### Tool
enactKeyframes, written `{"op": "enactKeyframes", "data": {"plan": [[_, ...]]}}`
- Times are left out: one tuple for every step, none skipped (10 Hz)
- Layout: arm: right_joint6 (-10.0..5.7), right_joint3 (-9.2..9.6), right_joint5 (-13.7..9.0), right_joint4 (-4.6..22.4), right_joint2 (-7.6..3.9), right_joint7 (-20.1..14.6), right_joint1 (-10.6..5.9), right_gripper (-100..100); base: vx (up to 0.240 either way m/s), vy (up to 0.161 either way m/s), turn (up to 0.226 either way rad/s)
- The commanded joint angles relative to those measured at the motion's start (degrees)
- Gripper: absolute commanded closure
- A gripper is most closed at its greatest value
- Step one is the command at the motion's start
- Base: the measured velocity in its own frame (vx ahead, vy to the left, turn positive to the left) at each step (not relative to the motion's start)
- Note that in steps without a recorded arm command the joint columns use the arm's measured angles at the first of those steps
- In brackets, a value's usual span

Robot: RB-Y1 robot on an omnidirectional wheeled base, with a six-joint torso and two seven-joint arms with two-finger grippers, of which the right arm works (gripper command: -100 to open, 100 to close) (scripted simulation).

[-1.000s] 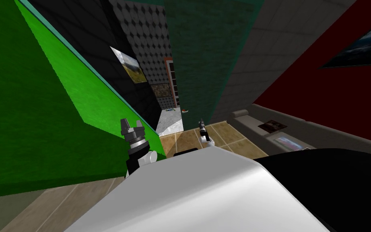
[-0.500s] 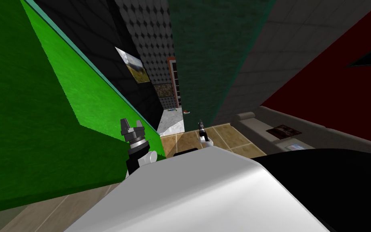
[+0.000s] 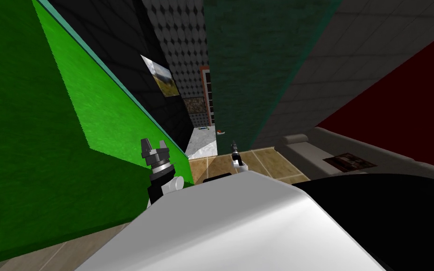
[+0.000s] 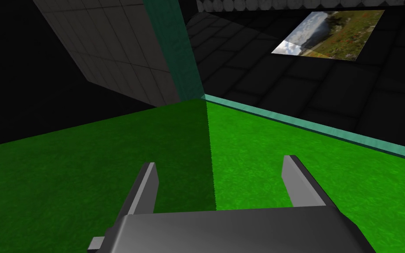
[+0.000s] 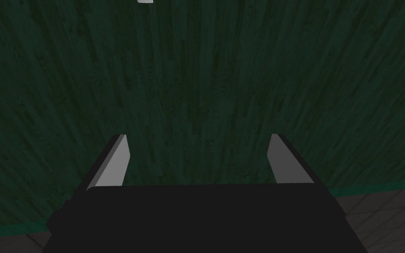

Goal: Pull the door open

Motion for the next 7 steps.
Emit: {"op": "enactKeyframes", "data": {"plan": [[-0.52, -0.08, -0.38, 2.24, 0.45, 0.62, -1.00, -100, 0.116, -0.035, 0.124], [-0.81, -0.11, -0.56, 3.35, 0.66, 0.86, -1.47, -100, 0.105, -0.029, 0.107], [-1.30, -0.16, -0.85, 5.19, 1.10, 1.26, -2.24, -100, 0.112, -0.027, 0.111], [-1.30, -0.16, -0.85, 5.19, 1.10, 1.26, -2.24, -100, 0.079, -0.017, 0.070], [-1.53, -0.18, -0.99, 6.08, 1.32, 1.46, -2.61, -100, 0.047, -0.010, 0.075], [-1.77, -0.20, -1.13, 6.96, 1.54, 1.65, -2.98, -100, 0.055, -0.008, 0.071], [-2.24, -0.25, -1.42, 8.74, 1.98, 2.04, -3.72, -100, 0.087, -0.022, 0.147]]}}
